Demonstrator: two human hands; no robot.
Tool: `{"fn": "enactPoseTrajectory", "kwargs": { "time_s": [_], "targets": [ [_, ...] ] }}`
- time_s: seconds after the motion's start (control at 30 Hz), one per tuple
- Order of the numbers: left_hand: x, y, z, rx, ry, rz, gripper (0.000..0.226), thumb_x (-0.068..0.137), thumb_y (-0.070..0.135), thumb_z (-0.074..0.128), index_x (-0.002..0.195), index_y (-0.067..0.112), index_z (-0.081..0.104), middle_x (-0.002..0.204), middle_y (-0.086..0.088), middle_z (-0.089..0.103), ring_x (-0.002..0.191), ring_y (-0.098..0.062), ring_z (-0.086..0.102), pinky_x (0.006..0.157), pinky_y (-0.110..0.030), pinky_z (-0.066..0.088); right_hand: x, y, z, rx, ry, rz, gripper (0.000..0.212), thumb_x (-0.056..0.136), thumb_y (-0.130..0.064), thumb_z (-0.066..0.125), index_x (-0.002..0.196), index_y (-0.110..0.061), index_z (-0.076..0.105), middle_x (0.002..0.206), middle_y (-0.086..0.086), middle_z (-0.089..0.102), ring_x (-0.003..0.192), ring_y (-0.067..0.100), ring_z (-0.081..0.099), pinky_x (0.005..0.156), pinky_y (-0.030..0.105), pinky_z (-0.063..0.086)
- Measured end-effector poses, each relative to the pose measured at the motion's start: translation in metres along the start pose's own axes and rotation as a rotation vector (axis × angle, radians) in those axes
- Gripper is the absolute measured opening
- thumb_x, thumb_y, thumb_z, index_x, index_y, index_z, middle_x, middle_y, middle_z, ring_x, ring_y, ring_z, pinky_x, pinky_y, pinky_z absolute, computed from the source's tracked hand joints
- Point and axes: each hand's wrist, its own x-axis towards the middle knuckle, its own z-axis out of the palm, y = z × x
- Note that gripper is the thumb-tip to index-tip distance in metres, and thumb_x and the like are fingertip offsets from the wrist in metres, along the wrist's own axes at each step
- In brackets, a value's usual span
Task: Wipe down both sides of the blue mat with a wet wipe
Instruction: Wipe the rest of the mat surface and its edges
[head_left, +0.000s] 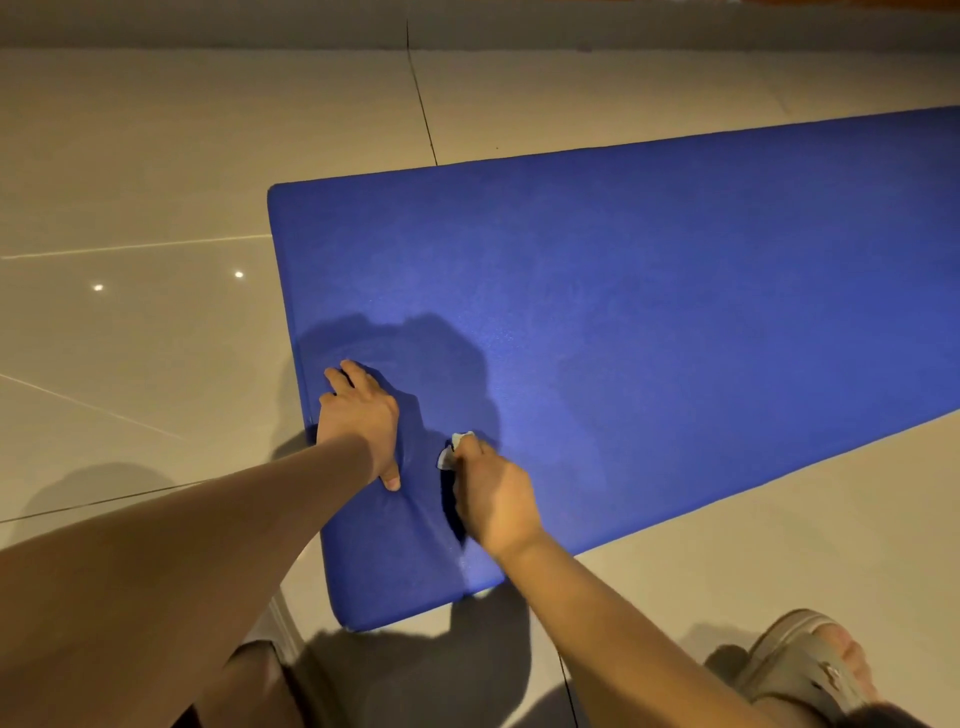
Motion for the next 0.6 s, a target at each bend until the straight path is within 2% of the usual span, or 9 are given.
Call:
{"fn": "enactPoseTrajectory", "kwargs": {
  "time_s": [0.07, 0.17, 0.3, 0.43, 0.5, 0.6],
  "targets": [
    [0.0, -0.001, 0.0, -0.003, 0.003, 0.0, 0.147, 0.056, 0.066, 0.088, 0.155, -0.008, 0.008, 0.161, -0.034, 0.003, 0.148, -0.053, 0.013, 0.11, -0.048, 0.042, 0.003, 0.027, -0.01, -0.001, 0.063, 0.003, 0.018, 0.094, -0.019, 0.051, 0.112, -0.021, 0.051, 0.106, 0.005, 0.065, 0.088, 0.037, 0.064, 0.062, 0.036, 0.038],
    [0.002, -0.001, 0.002, -0.006, -0.001, -0.002, 0.148, 0.055, 0.066, 0.089, 0.155, -0.008, 0.009, 0.161, -0.034, 0.003, 0.148, -0.053, 0.013, 0.109, -0.047, 0.043, 0.009, 0.085, -0.038, -0.013, 0.184, 0.205, 0.026, 0.095, -0.018, 0.055, 0.12, -0.016, 0.057, 0.121, 0.01, 0.058, 0.093, 0.04, 0.063, 0.068, 0.042, 0.046],
    [0.003, -0.002, 0.003, -0.002, 0.003, -0.001, 0.149, 0.054, 0.066, 0.089, 0.156, -0.007, 0.009, 0.161, -0.034, 0.004, 0.148, -0.053, 0.014, 0.11, -0.048, 0.043, 0.012, 0.115, -0.057, 0.015, 0.276, 0.366, 0.012, 0.096, -0.016, 0.058, 0.104, -0.008, 0.062, 0.116, 0.011, 0.051, 0.08, 0.041, 0.061, 0.061, 0.036, 0.041],
    [0.003, -0.001, 0.002, -0.007, 0.006, -0.004, 0.148, 0.055, 0.065, 0.09, 0.156, -0.007, 0.009, 0.161, -0.034, 0.004, 0.148, -0.053, 0.014, 0.111, -0.048, 0.042, 0.002, 0.058, -0.028, 0.083, 0.245, 0.294, 0.013, 0.088, -0.007, 0.055, 0.096, -0.015, 0.061, 0.107, 0.006, 0.055, 0.083, 0.035, 0.06, 0.063, 0.035, 0.04],
    [0.004, -0.001, 0.002, -0.013, 0.002, -0.004, 0.149, 0.054, 0.065, 0.09, 0.156, -0.007, 0.009, 0.161, -0.034, 0.004, 0.148, -0.053, 0.013, 0.111, -0.048, 0.042, -0.011, 0.022, -0.009, 0.157, 0.196, 0.171, 0.016, 0.088, -0.005, 0.056, 0.098, -0.017, 0.059, 0.106, 0.004, 0.057, 0.085, 0.03, 0.059, 0.069, 0.037, 0.047],
    [0.002, -0.001, 0.002, -0.01, 0.0, -0.01, 0.15, 0.053, 0.065, 0.09, 0.156, -0.008, 0.008, 0.161, -0.034, 0.004, 0.148, -0.053, 0.014, 0.11, -0.048, 0.043, -0.022, 0.003, 0.002, 0.18, 0.114, 0.041, 0.015, 0.092, -0.008, 0.054, 0.102, -0.019, 0.054, 0.101, -0.001, 0.055, 0.082, 0.025, 0.053, 0.069, 0.034, 0.045]
  ]
}}
